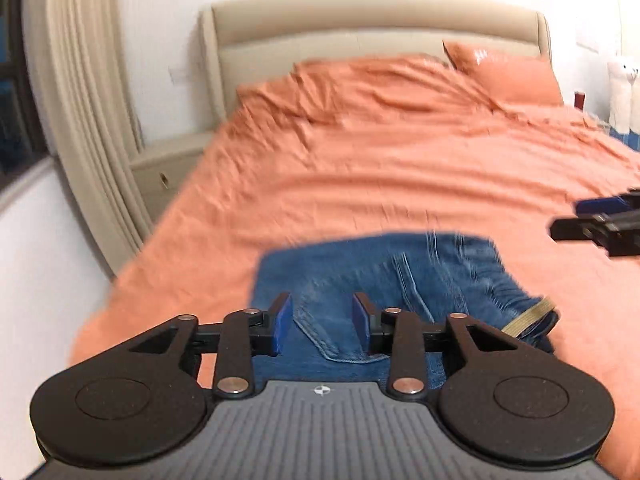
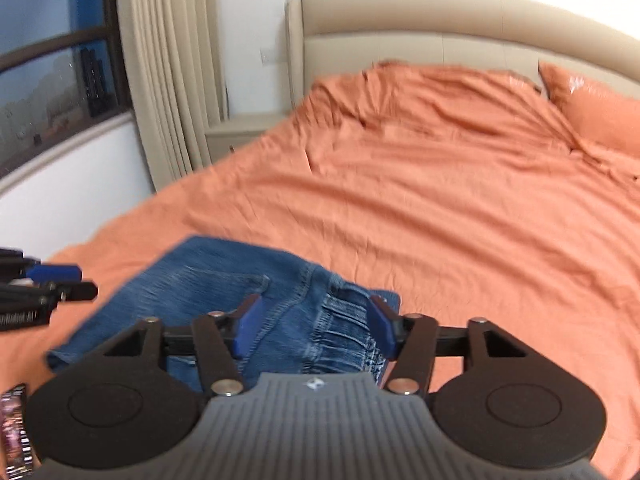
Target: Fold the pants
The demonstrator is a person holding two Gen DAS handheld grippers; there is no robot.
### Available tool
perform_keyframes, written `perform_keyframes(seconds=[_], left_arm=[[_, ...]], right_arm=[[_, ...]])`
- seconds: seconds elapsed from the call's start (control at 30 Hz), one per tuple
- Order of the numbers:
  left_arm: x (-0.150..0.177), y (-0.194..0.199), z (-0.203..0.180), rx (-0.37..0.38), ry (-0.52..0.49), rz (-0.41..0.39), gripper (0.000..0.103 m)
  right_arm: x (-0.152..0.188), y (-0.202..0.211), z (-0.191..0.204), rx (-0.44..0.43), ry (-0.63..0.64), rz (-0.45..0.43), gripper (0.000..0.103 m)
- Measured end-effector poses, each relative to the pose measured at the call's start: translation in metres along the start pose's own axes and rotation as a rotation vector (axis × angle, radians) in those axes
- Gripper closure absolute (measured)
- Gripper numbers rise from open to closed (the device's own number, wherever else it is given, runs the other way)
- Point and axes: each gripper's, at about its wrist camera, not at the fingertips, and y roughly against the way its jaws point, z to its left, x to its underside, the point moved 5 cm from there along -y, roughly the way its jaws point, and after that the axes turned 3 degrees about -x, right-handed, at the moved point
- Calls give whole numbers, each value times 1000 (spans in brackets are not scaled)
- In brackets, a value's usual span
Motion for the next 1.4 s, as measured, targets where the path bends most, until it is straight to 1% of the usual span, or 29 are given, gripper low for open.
perform_keyframes(seconds=[0.03,0.1,0.13,0.2,0.23,0.33,0.4,0.43,0.47,0.5,0.6,0.63,0.67,0.77,0.8,0.87,0.97,1.07,1.17,1.27,1.33,1.4], left_arm=[[-4,15,4,-15,2,-19,57],[-12,45,10,-38,9,-53,53],[-14,59,13,-48,11,-68,52],[-16,85,17,-69,9,-99,44],[-15,98,19,-82,8,-115,43],[-6,132,20,-106,26,-148,35],[4,148,16,-112,50,-154,27],[8,153,13,-114,61,-156,25],[13,158,8,-117,71,-159,17],[17,160,2,-130,77,-157,12],[30,159,-20,-173,62,-138,12],[35,157,-26,-176,63,-127,12],[39,153,-32,-167,75,-112,12],[49,141,-47,-83,141,-63,12],[52,133,-51,-66,163,-40,12],[56,118,-57,-60,175,7,13],[68,105,-65,-65,168,49,14],[77,94,-70,-68,168,85,14],[82,88,-73,-69,156,103,14],[85,80,-73,-56,164,128,18],[87,76,-74,-42,159,140,18],[88,76,-76,-44,146,145,19]], right_arm=[[0,16,4,5,8,-19,37],[-1,46,12,19,15,-57,34],[0,61,16,21,14,-77,29],[2,88,23,18,7,-108,26],[4,101,27,22,4,-122,21],[14,137,38,47,15,-187,22],[24,153,44,56,15,-197,22],[30,159,47,63,11,-199,22],[37,165,49,73,2,-202,22],[43,170,51,82,-6,-204,22],[63,177,55,114,-27,-191,22],[69,177,56,130,-29,-179,22],[76,177,56,141,-35,-167,22],[93,169,53,146,-77,-120,22],[98,165,50,149,-90,-101,22],[107,156,48,168,-92,-71,22],[118,147,45,190,-93,-36,22],[122,136,43,171,-107,-19,22],[124,127,43,173,-94,-5,22],[127,117,44,164,-85,16,22],[130,111,43,152,-94,35,22],[133,107,43,143,-100,49,22]])
